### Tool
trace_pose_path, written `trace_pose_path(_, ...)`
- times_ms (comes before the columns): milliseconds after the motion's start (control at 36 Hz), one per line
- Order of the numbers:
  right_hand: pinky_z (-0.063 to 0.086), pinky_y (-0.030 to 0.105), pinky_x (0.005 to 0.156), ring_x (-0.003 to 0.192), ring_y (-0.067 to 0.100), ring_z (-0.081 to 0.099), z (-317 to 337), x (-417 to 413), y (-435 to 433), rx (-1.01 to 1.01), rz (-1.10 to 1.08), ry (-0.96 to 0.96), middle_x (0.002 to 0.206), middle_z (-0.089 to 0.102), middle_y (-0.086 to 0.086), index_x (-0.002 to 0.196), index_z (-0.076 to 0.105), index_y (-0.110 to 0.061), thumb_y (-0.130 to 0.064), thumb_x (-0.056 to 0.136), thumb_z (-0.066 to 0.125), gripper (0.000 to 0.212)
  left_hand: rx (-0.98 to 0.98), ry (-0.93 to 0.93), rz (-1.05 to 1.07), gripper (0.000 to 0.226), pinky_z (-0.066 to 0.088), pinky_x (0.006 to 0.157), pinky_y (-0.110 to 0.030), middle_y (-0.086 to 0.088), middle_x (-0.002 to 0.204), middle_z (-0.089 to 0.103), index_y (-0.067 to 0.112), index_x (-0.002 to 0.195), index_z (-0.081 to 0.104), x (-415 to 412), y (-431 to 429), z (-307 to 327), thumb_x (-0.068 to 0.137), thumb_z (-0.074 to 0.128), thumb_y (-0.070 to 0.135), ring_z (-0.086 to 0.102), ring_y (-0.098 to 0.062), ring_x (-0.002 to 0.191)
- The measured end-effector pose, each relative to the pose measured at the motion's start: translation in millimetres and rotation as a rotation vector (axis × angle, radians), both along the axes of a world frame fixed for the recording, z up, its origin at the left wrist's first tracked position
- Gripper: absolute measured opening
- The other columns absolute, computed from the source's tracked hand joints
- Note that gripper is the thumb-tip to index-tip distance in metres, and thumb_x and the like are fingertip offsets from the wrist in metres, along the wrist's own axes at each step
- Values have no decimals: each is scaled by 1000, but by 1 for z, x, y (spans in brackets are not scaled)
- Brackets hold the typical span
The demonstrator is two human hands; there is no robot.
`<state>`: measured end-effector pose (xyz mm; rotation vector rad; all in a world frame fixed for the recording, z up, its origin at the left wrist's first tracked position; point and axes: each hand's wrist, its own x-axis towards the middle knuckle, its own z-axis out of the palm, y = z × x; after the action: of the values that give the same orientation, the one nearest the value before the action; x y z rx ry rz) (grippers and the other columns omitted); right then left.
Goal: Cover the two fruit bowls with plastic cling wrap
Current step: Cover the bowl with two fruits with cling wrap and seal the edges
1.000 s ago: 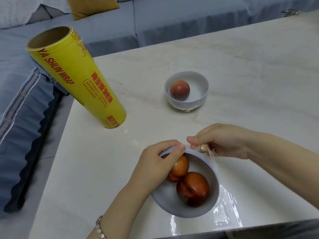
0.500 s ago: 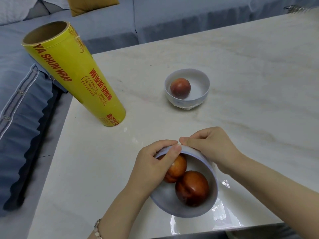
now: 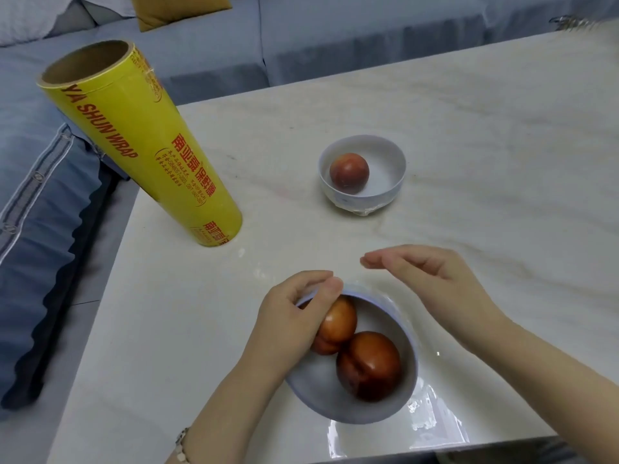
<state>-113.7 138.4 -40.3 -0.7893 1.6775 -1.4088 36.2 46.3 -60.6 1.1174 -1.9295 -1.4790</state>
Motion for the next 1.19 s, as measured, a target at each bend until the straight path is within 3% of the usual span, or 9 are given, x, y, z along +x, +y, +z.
trace_pose_path(111, 41, 4, 82, 94, -10, 61, -1, 10, 5, -10, 221, 213, 98, 69, -22, 91, 73, -26, -22, 90, 55, 19, 6, -12, 12, 12, 41, 73, -2, 21, 85, 71, 32, 82, 70, 1, -1, -2, 86, 62, 25, 62, 11, 87)
trace_pose_path(194, 42, 3, 82, 95, -12, 60, -5, 11, 0, 42, 187, 154, 98, 67, -29, 90, 72, -32, -22, 91, 51, 23, 17, -10, 25, 17, 42, 72, -2, 22, 86, 72, 28, 80, 73, 0, -3, -2, 88, 59, 24, 63, 9, 87)
trace_pose_path(361, 48, 30, 83, 79, 11, 63, -21, 5, 4, 217, 107, 8, 84, 73, 3, 88, 71, -1, -42, 89, 47, 48, 93, 21, 139, 28, 43, 66, -3, 15, 73, 71, 14, 77, 74, 3, -5, 0, 91, 54, 28, 61, 10, 71)
trace_pose_path(500, 54, 26, 85, 87, 12, 70, -18, -3, 19, 151, 57, -141, 93, 75, 0, 89, 75, -14, -44, 74, 54, 39, 185, 29, 230, 36, 49, 64, -11, 9, 80, 74, 23, 78, 74, 7, 3, -6, 93, 46, 40, 66, 0, 76)
trace_pose_path(667, 50, 15, 66, 71, 4, 63, -5, -13, 13, 218, 78, -13, 83, 74, 2, 80, 75, -13, -20, 79, 67, 11, 200, 46, 195, 26, 42, 62, 0, 17, 85, 71, 28, 84, 71, -3, 15, -6, 94, 48, 31, 62, 11, 78)
trace_pose_path(806, 52, 12, 57, 60, 5, 62, 0, -20, 6, 318, 120, -106, 68, 69, 0, 74, 73, -8, -13, 76, 71, 6, 185, -42, -14, 27, 42, 68, 0, 18, 91, 70, 25, 86, 72, -5, -3, 0, 92, 48, 13, 61, 12, 82)
trace_pose_path(917, 54, 14, 66, 69, 9, 62, 8, -24, -3, 412, 260, -113, 81, 70, 8, 86, 72, 2, -17, 78, 69, 21, 170, -85, -103, 20, 44, 70, -9, 18, 76, 67, 25, 67, 66, -10, -11, 2, 77, 50, 19, 60, -1, 80)
trace_pose_path(1000, 54, 17, 73, 77, 14, 63, 16, -28, -9, 475, 362, -150, 91, 70, 15, 94, 70, 7, -15, 78, 68, 27, 83, -100, -147, 18, 42, 70, -11, 9, 78, 63, 22, 69, 59, -11, -7, 1, 78, 45, 30, 57, -4, 79)
trace_pose_path(1194, 53, 24, 82, 79, 14, 60, 23, -29, -12, 495, 409, -4, 86, 67, 11, 84, 72, -1, -12, 78, 68, 12, 62, -39, -132, 24, 46, 73, -11, 12, 79, 67, 27, 74, 64, -6, -1, 0, 77, 47, 43, 61, -1, 79)
